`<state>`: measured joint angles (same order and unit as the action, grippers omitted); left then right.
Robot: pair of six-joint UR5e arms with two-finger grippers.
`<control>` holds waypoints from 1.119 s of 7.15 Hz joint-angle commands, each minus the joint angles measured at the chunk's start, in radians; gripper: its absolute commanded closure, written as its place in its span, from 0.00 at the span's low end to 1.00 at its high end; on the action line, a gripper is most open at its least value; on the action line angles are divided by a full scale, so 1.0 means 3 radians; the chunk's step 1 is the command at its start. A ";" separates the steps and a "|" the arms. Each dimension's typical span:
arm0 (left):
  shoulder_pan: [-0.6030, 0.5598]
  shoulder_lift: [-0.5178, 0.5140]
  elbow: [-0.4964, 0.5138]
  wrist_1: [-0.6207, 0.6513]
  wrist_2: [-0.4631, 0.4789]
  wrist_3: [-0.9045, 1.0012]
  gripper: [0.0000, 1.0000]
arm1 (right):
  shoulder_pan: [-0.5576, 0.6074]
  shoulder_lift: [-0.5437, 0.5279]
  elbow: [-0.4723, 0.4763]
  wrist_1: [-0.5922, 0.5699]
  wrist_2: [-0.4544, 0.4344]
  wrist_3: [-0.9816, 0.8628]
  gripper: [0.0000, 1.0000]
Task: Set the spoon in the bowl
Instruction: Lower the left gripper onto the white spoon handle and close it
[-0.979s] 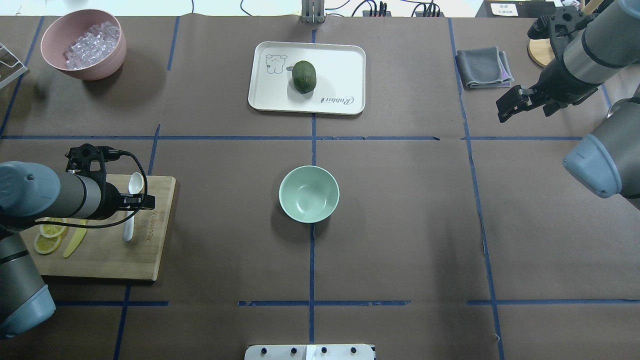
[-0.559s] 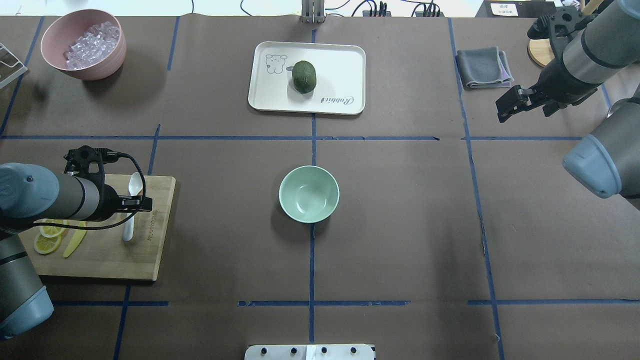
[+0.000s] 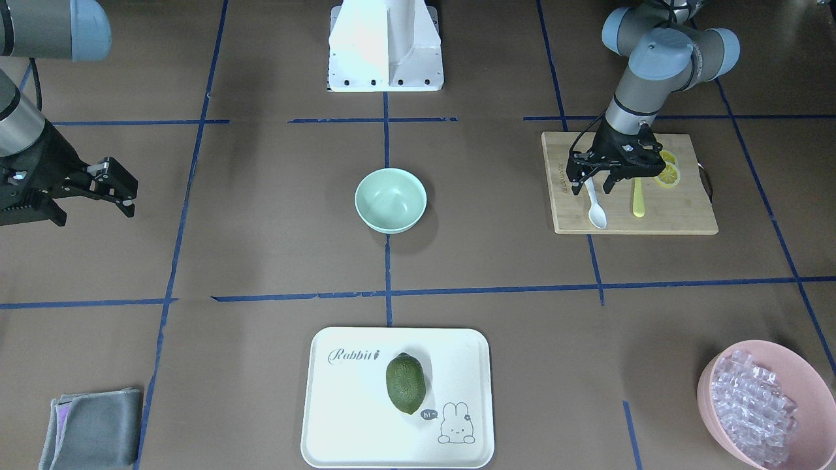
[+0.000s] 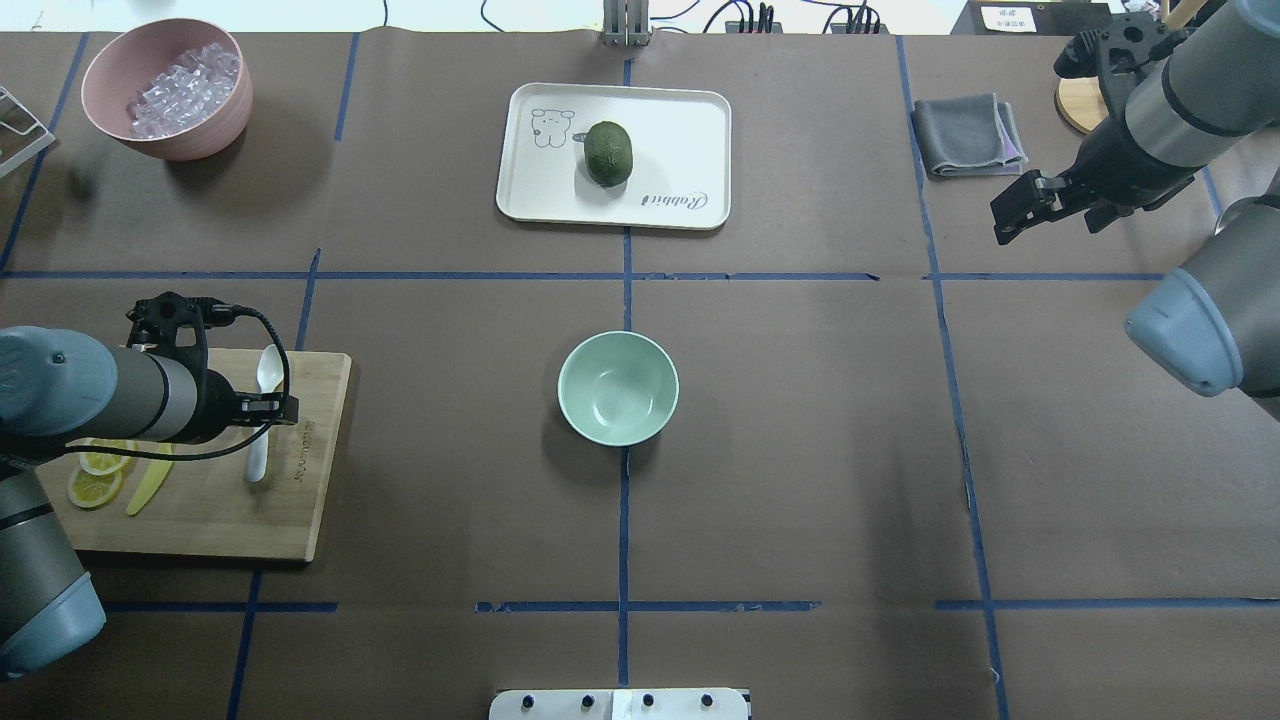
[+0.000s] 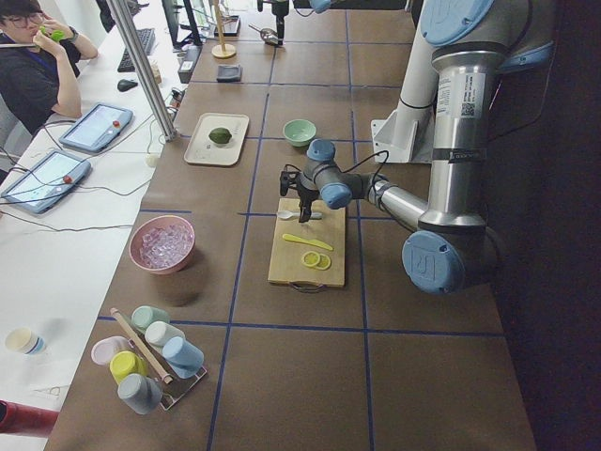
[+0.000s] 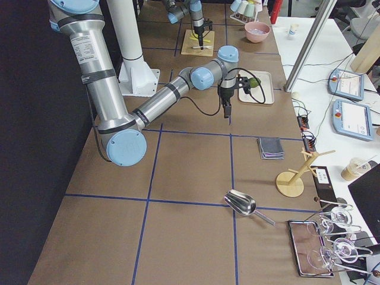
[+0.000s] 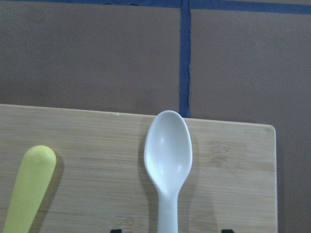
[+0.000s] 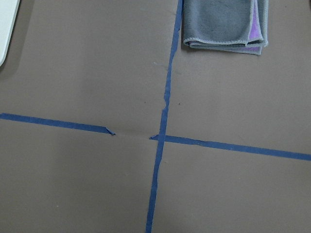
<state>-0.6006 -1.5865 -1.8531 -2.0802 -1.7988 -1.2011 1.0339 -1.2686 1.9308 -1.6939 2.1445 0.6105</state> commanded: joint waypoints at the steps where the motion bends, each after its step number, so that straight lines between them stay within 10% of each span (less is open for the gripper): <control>1: 0.0003 0.0001 0.0000 0.0000 -0.0002 0.0000 0.64 | 0.0000 -0.0005 -0.0004 0.0001 0.0000 -0.0005 0.00; 3: -0.0002 0.0001 -0.0005 0.0000 -0.0012 -0.0005 0.90 | 0.0000 -0.0005 0.0002 0.0001 0.0000 -0.0005 0.00; 8: -0.0033 -0.0131 -0.0744 0.0846 -0.0252 -0.0015 1.00 | 0.0132 -0.0107 0.0048 -0.0004 0.0076 -0.0142 0.00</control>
<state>-0.6150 -1.5979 -1.9963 -1.9311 -1.8503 -1.2045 1.0487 -1.2849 1.9418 -1.6948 2.1514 0.5955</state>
